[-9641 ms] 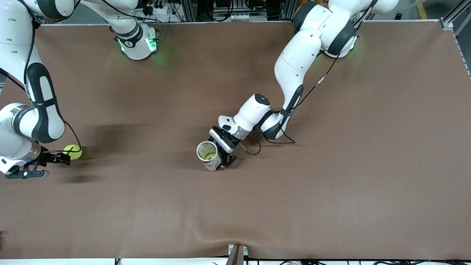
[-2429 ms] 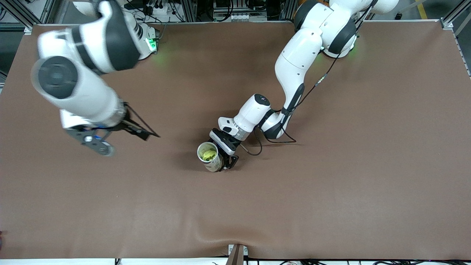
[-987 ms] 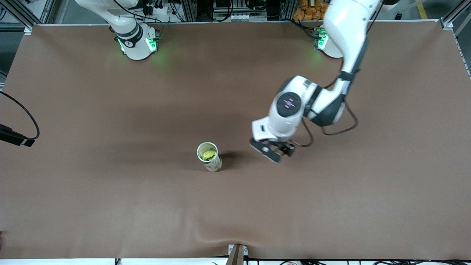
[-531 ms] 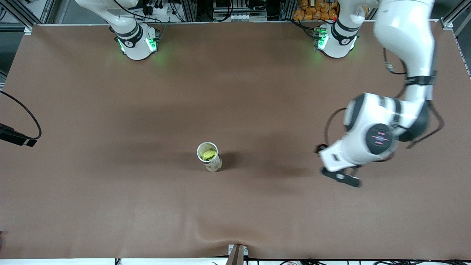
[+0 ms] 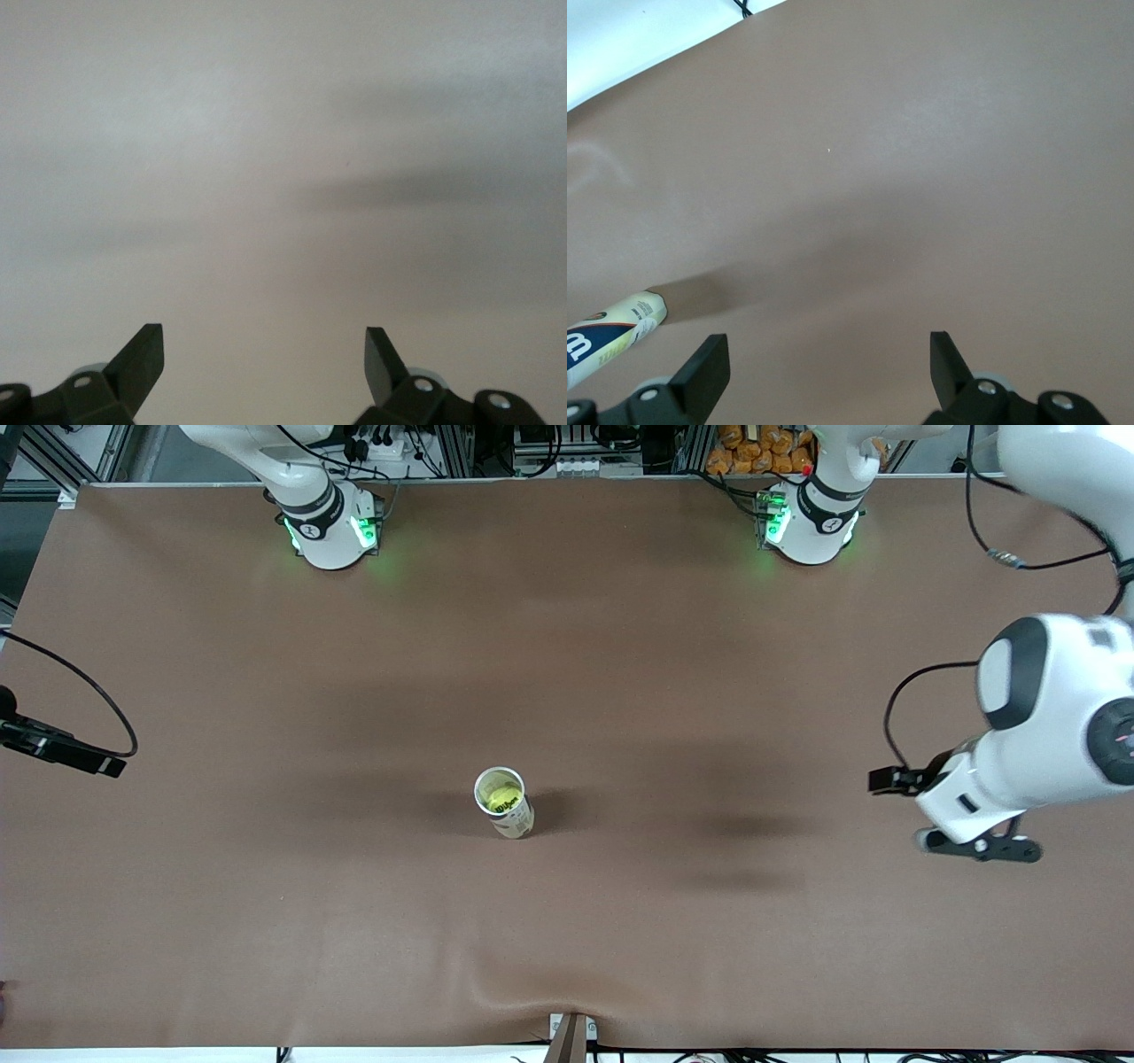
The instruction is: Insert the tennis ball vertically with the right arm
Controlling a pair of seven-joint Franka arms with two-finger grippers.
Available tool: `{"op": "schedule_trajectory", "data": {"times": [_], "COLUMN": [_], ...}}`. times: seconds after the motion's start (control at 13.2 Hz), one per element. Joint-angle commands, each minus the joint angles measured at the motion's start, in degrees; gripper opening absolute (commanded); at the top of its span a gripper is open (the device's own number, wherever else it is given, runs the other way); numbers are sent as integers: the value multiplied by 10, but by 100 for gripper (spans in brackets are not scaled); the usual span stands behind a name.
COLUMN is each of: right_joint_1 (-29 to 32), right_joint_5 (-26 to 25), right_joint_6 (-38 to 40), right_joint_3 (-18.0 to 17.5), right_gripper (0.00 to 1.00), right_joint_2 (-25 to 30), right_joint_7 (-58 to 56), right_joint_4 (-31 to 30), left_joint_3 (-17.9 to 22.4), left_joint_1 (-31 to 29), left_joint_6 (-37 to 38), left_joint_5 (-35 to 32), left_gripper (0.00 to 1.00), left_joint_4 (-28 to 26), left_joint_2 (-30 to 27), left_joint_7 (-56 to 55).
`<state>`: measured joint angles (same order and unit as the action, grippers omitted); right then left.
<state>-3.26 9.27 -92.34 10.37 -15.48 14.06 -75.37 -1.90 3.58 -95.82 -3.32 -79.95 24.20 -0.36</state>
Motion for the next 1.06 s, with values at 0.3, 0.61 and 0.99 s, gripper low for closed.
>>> {"op": "schedule_trajectory", "data": {"times": [0.3, 0.61, 0.99], "right_joint_1": [-43, -67, -68], "right_joint_5": [-4, -9, -15], "right_joint_6": [-93, -74, -79], "right_joint_3": [3, 4, 12], "right_gripper": [100, 100, 100], "right_joint_2": [188, 184, 184], "right_joint_7": [-32, -61, -102], "right_joint_4": [-237, -223, -221], "left_joint_3": [24, 30, 37], "left_joint_1": [-16, -16, -8], "left_joint_6": [99, 128, 128], "left_joint_5": [22, 21, 17], "left_gripper": [100, 100, 100], "left_joint_4": [-4, -55, -123], "left_joint_2": [-134, -200, -258], "left_joint_7": [-10, -10, 3]}}
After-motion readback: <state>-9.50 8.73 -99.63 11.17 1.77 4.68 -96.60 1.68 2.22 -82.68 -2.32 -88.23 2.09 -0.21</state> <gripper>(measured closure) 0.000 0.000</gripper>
